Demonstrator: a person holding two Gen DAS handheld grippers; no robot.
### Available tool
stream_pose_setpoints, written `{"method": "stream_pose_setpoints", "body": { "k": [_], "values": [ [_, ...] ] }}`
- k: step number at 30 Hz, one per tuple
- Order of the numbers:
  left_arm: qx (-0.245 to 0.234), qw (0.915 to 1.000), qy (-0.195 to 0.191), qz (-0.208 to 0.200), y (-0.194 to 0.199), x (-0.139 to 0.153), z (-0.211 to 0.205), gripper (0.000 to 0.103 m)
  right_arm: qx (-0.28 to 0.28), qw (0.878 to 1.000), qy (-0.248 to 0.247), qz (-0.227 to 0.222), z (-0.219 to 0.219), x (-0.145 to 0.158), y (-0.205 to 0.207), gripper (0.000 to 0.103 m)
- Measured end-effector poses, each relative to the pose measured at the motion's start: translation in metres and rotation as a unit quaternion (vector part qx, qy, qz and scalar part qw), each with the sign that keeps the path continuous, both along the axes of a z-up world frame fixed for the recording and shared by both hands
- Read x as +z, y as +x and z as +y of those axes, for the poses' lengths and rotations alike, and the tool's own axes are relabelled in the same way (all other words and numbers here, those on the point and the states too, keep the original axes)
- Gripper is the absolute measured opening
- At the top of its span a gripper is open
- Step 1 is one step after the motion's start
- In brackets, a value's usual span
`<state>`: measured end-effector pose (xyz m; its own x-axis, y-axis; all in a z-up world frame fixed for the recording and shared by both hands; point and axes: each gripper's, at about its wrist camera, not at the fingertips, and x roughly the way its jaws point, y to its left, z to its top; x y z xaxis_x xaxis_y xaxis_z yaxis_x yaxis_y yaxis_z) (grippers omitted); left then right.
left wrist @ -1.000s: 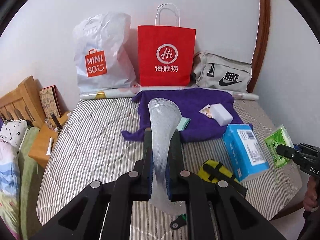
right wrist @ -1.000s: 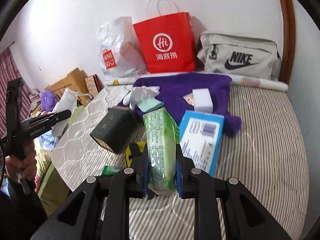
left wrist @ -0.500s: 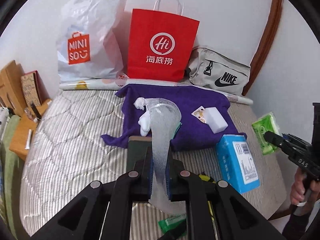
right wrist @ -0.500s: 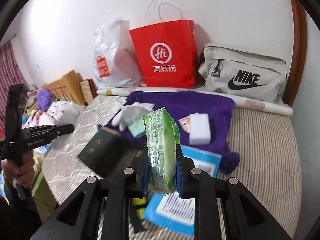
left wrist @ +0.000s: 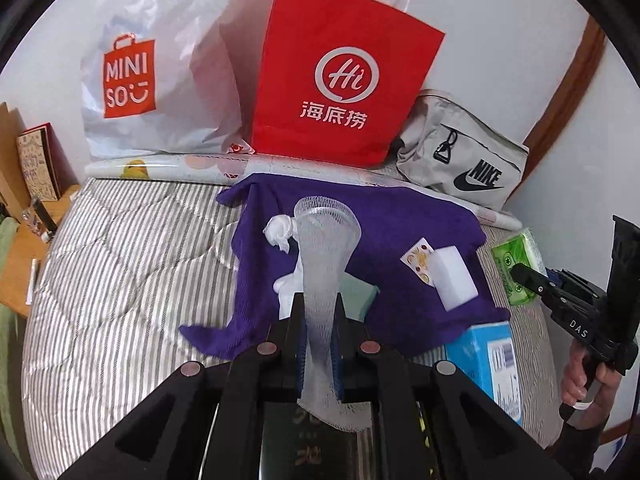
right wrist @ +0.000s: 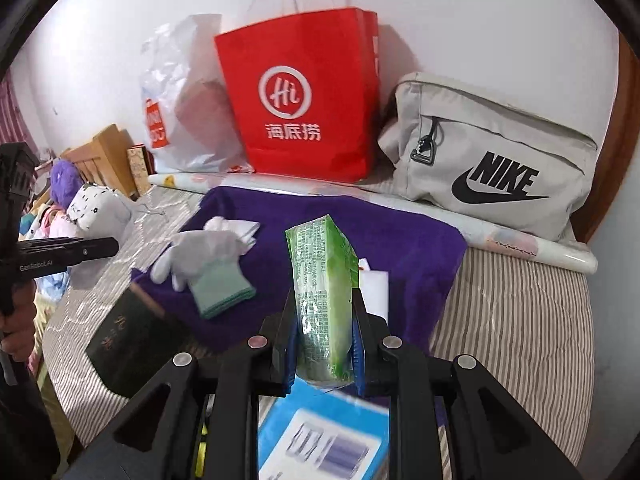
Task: Organize soft objects
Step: 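Carry the mesh bag and green packet over the purple towel with both tools, then lower the mesh bag and green packet onto the towel and open both tools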
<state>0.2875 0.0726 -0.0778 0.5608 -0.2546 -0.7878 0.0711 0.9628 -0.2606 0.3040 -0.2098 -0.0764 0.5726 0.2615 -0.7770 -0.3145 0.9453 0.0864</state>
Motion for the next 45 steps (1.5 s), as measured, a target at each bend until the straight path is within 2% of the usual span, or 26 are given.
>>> {"method": "stream_pose_setpoints", "body": {
  "k": [10, 25, 31, 33, 35, 37, 39, 41, 42, 43, 45],
  "values": [
    [-0.011, 0.9996, -0.011, 0.022, 0.050, -0.017, -0.003, 0.010, -0.017, 0.999, -0.040, 0.019, -0.011, -0.026, 0.049, 0.022],
    [-0.023, 0.9969, -0.008, 0.075, 0.115, -0.056, -0.014, 0.010, 0.002, 0.993, -0.111, 0.049, 0.016, -0.070, 0.100, 0.022],
    [-0.034, 0.9962, -0.005, 0.080, 0.126, -0.065, -0.023, 0.010, 0.008, 0.994, -0.086, 0.062, 0.012, -0.073, 0.103, 0.025],
    [-0.037, 0.9958, -0.005, 0.083, 0.129, -0.069, -0.025, 0.011, 0.016, 0.995, -0.076, 0.066, 0.011, -0.073, 0.103, 0.030],
    [-0.038, 0.9956, -0.004, 0.085, 0.131, -0.071, -0.026, 0.015, 0.031, 0.995, -0.061, 0.070, 0.011, -0.072, 0.101, 0.048],
    [-0.044, 0.9952, -0.004, 0.087, 0.133, -0.074, -0.027, 0.027, 0.046, 0.995, -0.042, 0.076, 0.010, -0.071, 0.098, 0.064],
    [-0.051, 0.9950, -0.001, 0.086, 0.132, -0.073, -0.029, 0.032, 0.053, 0.996, -0.039, 0.067, 0.012, -0.070, 0.095, 0.067],
    [-0.058, 0.9950, 0.004, 0.082, 0.131, -0.071, -0.032, 0.043, 0.060, 0.995, -0.044, 0.065, 0.016, -0.070, 0.093, 0.072],
    [-0.059, 0.9950, 0.008, 0.080, 0.130, -0.071, -0.033, 0.055, 0.063, 0.995, -0.046, 0.064, 0.017, -0.069, 0.092, 0.072],
    [-0.060, 0.9951, 0.011, 0.077, 0.130, -0.069, -0.034, 0.062, 0.063, 0.995, -0.046, 0.061, 0.018, -0.068, 0.091, 0.072],
    [-0.062, 0.9958, 0.009, 0.066, 0.127, -0.064, -0.034, 0.065, 0.060, 0.996, -0.042, 0.059, 0.019, -0.066, 0.089, 0.072]
  ]
}}
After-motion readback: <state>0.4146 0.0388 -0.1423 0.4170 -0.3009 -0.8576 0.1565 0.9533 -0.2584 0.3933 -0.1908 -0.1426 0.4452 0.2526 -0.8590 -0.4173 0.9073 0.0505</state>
